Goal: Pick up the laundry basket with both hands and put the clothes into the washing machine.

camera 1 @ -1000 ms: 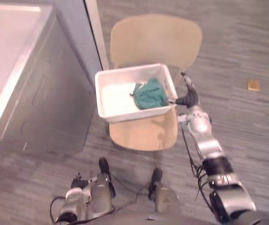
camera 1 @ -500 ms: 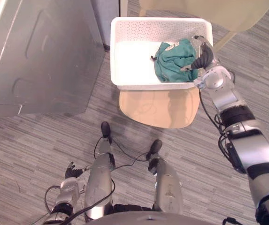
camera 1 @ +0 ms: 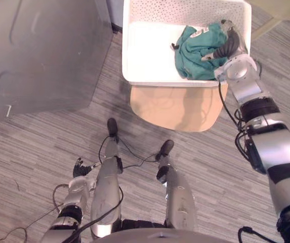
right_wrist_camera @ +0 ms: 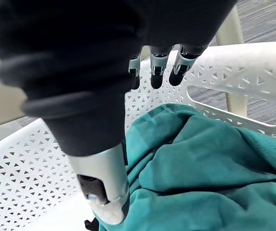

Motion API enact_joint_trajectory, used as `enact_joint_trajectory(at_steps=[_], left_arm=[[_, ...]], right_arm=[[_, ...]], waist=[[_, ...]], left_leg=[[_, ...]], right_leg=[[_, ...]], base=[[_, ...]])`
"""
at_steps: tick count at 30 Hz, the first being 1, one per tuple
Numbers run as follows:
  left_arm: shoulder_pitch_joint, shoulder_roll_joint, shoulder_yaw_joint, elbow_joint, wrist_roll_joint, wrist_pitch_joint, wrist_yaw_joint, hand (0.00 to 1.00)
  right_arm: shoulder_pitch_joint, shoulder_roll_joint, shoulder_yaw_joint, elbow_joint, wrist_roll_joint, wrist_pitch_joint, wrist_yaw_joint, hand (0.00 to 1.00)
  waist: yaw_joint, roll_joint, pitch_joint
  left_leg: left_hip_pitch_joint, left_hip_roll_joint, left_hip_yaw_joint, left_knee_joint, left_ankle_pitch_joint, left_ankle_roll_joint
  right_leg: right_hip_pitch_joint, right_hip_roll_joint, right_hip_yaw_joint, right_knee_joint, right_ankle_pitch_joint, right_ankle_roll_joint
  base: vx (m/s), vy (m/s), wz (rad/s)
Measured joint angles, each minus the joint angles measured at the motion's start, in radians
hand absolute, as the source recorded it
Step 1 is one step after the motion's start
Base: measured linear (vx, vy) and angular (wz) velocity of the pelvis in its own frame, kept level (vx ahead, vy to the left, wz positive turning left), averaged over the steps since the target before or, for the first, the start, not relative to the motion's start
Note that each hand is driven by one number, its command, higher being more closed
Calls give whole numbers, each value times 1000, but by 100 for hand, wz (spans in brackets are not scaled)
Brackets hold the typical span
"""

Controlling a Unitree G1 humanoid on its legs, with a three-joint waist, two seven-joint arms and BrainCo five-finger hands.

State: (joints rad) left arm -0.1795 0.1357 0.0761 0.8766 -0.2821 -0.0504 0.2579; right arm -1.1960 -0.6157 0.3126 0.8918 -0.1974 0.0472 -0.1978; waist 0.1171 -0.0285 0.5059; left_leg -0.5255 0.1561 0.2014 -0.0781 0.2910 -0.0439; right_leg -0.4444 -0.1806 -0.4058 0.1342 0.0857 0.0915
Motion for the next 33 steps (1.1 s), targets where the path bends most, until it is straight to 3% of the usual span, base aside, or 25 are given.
enact_joint_trajectory(at_steps=[18, 32, 33], left_arm=[[-58, -30, -39, -4, -71, -20, 34, 0], [-65, -40, -41, -24, -111, -35, 40, 0], [-65, -40, -42, -24, -119, -35, 40, 0]], right_arm=[[-49, 0, 41, 106, 5, 4, 2, 0], [-53, 6, 107, 130, 1, 5, -15, 0], [-53, 9, 107, 136, -4, 5, -24, 100]], waist=[[15, -1, 1], [37, 0, 1], [39, 0, 2]], left_leg=[[-84, 15, -4, 0, 9, -3], [-129, 13, -10, 0, 13, -2], [-130, 13, -11, 0, 13, -2]], right_leg=[[-46, 30, -10, -81, 48, -7], [-84, 31, -17, -87, 50, -7], [-84, 31, -17, -87, 50, -7]], base=[[41, -17, -3], [56, -2, 0], [36, 1, 1]])
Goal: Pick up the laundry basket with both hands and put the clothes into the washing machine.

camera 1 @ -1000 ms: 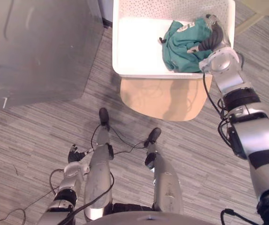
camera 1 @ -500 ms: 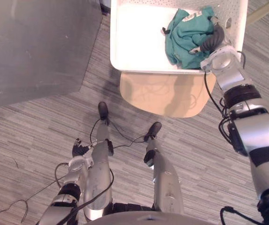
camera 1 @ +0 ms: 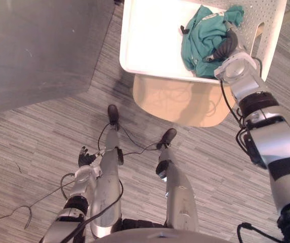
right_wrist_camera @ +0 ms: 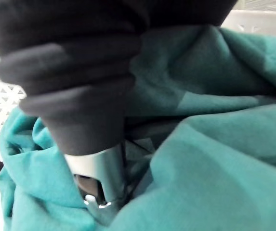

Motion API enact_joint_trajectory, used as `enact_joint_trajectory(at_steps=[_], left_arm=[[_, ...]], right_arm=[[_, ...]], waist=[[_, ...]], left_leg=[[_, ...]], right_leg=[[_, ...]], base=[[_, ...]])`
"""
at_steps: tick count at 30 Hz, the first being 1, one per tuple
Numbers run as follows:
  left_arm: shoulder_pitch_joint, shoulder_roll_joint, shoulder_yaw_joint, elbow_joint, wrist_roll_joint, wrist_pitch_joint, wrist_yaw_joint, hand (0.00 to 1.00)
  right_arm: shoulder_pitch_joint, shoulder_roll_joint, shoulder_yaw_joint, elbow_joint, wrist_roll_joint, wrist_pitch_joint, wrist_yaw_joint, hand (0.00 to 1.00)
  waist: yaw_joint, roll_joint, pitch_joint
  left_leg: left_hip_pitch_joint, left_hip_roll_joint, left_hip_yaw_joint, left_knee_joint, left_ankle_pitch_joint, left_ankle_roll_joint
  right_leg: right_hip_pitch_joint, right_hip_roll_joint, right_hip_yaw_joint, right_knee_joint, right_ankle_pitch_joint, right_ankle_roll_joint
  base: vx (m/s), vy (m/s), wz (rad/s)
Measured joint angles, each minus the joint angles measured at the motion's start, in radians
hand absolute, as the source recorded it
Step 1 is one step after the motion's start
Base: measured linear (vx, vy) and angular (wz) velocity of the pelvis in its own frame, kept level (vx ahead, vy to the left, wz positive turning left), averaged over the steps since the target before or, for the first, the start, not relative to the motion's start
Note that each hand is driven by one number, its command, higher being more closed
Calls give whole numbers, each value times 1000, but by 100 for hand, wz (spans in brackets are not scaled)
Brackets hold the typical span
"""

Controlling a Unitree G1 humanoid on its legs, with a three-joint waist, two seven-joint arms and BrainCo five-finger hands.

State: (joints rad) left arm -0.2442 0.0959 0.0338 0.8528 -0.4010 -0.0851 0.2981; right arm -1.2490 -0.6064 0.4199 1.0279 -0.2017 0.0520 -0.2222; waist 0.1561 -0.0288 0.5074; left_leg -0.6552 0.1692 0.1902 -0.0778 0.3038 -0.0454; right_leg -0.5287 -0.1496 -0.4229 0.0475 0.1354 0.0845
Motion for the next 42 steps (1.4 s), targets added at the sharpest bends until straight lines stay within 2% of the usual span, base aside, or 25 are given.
enact_joint_trajectory(at_steps=[26, 28, 31, 32, 35, 38, 42], left_arm=[[-2, -4, -6, 0, -30, -5, 20, 0], [-2, -5, -6, 1, -31, -5, 21, 0], [-2, -9, -6, 0, -50, -5, 23, 0], [-3, -10, -6, 0, -57, -4, 24, 0], [-11, -19, -6, 2, -70, -3, 26, 0], [-23, -28, -6, 2, -82, 1, 26, 0], [-35, -37, -7, 2, -108, 5, 26, 0]], right_arm=[[1, 22, -9, 11, 3, 12, -9, 100], [12, 39, -64, 11, 65, 11, -17, 100], [35, 67, -170, 13, 301, -10, -52, 100], [42, 86, -221, 15, 416, -28, -69, 100], [51, 132, -336, 16, 622, -73, -96, 100], [53, 196, -409, 16, 885, -152, -110, 100], [53, 253, -441, 11, 1024, -193, -113, 100]], waist=[[10, 2, 1], [12, 2, 1], [18, 4, 1], [19, 7, 2], [23, 18, 4], [23, 26, 3], [21, 27, 3]], left_leg=[[2, -1, -5, 0, 2, -1], [6, -1, -5, 0, 2, -1], [10, -1, -3, 0, 2, -1], [10, -1, -2, 0, 3, -2], [12, -1, -1, 0, 5, -5], [14, -2, -1, 0, 6, -6], [25, -4, 1, 0, 6, -7]], right_leg=[[5, 0, -4, -2, 0, 0], [8, 0, -3, -2, 0, 0], [10, 0, -1, -2, 1, 0], [10, -1, 0, -2, 1, -1], [9, -1, 2, -3, 5, -1], [11, 0, 8, -13, 14, -1], [24, 1, 16, -34, 28, 0]], base=[[25, -7, 0], [0, 0, 0], [0, 0, 0], [0, 0, 0], [0, 0, -1], [2, -1, -6], [14, -6, -3]])
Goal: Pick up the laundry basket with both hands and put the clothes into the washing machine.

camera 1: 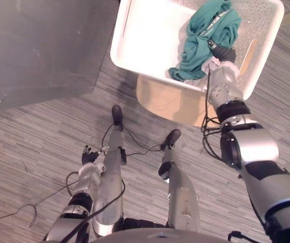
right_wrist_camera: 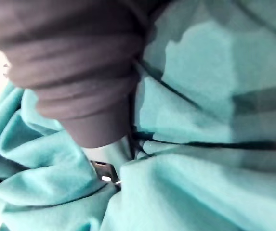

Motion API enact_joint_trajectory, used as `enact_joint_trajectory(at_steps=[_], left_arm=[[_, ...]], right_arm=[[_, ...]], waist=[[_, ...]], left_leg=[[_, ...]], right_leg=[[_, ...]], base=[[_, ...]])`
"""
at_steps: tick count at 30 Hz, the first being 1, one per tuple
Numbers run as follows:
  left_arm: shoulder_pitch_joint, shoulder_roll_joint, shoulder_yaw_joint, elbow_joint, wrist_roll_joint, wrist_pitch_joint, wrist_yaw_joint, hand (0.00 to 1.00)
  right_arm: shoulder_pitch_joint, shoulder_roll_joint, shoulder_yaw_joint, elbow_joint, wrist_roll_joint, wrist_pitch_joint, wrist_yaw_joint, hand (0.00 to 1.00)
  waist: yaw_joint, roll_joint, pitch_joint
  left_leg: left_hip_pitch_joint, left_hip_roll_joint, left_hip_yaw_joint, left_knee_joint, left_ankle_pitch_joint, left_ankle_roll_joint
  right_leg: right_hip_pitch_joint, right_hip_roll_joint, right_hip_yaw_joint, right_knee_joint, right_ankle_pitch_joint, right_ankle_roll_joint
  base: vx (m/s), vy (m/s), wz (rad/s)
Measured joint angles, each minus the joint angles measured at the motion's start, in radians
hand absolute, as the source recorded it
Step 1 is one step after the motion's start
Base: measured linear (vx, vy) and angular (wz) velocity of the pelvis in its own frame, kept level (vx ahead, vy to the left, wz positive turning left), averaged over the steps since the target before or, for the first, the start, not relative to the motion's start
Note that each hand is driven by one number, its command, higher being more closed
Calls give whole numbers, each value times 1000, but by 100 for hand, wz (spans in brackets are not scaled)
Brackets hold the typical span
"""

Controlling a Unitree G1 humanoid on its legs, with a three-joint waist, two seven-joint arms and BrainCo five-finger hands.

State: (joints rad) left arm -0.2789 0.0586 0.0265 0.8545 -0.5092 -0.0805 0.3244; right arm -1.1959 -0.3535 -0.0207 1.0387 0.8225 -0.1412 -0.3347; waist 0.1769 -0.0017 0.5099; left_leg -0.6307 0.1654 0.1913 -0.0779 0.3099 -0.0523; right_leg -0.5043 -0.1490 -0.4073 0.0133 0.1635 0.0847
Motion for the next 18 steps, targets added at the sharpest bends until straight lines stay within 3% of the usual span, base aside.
enact_joint_trajectory(at_steps=[10, 18], left_arm=[[-6, -1, -10, -1, 0, 5, 0, 0], [-5, -1, 13, 3, 0, 29, 0, 0]], right_arm=[[28, 84, 6, -82, 123, -41, 28, 100], [126, 141, 81, -291, 181, -81, 68, 100]], waist=[[-17, 1, 0], [-52, 0, 0]], left_leg=[[5, 0, 1, -1, -1, -1], [18, 0, 5, -1, -1, -1]], right_leg=[[5, 0, 6, -7, 8, -1], [16, 0, 9, -8, 11, 0]], base=[[0, 0, 0], [19, -13, 0]])
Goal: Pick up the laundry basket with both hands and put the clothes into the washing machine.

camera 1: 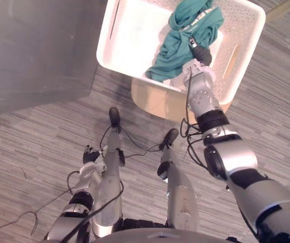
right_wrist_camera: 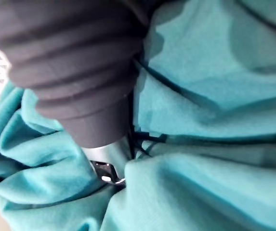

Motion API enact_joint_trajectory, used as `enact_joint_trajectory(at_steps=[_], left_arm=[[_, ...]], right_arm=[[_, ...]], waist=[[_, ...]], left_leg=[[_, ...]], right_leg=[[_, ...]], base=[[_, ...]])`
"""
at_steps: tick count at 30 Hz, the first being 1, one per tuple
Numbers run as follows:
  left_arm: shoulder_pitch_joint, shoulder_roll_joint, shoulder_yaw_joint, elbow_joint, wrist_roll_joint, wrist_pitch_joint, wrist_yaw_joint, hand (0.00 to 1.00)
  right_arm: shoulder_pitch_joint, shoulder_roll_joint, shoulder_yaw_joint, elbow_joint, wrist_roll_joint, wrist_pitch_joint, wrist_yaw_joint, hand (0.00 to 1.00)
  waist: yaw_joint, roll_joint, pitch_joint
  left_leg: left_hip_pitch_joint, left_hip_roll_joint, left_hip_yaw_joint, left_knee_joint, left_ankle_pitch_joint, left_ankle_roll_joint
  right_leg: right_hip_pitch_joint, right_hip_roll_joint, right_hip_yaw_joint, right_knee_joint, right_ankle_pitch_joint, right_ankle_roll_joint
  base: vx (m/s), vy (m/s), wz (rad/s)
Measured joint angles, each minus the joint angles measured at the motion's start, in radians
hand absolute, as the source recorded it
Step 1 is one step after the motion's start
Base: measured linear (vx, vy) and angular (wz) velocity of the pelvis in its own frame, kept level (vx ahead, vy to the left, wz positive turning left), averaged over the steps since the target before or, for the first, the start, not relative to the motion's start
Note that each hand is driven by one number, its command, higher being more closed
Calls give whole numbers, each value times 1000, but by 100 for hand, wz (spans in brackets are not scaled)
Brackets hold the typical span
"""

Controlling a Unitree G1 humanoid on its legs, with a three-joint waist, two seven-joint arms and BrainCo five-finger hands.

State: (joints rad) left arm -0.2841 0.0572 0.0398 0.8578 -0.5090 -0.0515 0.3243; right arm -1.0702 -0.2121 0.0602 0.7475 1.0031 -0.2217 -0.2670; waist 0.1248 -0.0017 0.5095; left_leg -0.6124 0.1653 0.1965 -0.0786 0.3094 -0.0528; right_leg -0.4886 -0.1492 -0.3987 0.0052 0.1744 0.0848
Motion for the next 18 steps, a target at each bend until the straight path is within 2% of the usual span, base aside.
enact_joint_trajectory(at_steps=[7, 13, 18], left_arm=[[8, 0, 22, 18, 4, 27, -2, 0], [36, 3, 36, 15, 25, 44, -8, 0], [85, 5, 30, -27, 52, 53, -29, 0]], right_arm=[[95, 18, 38, -198, 21, -25, 39, 100], [167, 16, 35, -312, 21, -37, 46, 100], [259, 13, 23, -466, 20, -36, 59, 100]], waist=[[-41, -2, 0], [-55, -4, -1], [-70, -6, -1]], left_leg=[[54, 4, 25, -1, -5, -5], [111, 9, 45, -1, -19, -18], [197, 4, 50, -1, -30, -24]], right_leg=[[33, -1, 26, 8, 3, -2], [70, -2, 48, 20, 1, -2], [112, -22, 58, 107, -52, 6]], base=[[9, -18, -7], [2, -29, -8], [23, -42, 4]])
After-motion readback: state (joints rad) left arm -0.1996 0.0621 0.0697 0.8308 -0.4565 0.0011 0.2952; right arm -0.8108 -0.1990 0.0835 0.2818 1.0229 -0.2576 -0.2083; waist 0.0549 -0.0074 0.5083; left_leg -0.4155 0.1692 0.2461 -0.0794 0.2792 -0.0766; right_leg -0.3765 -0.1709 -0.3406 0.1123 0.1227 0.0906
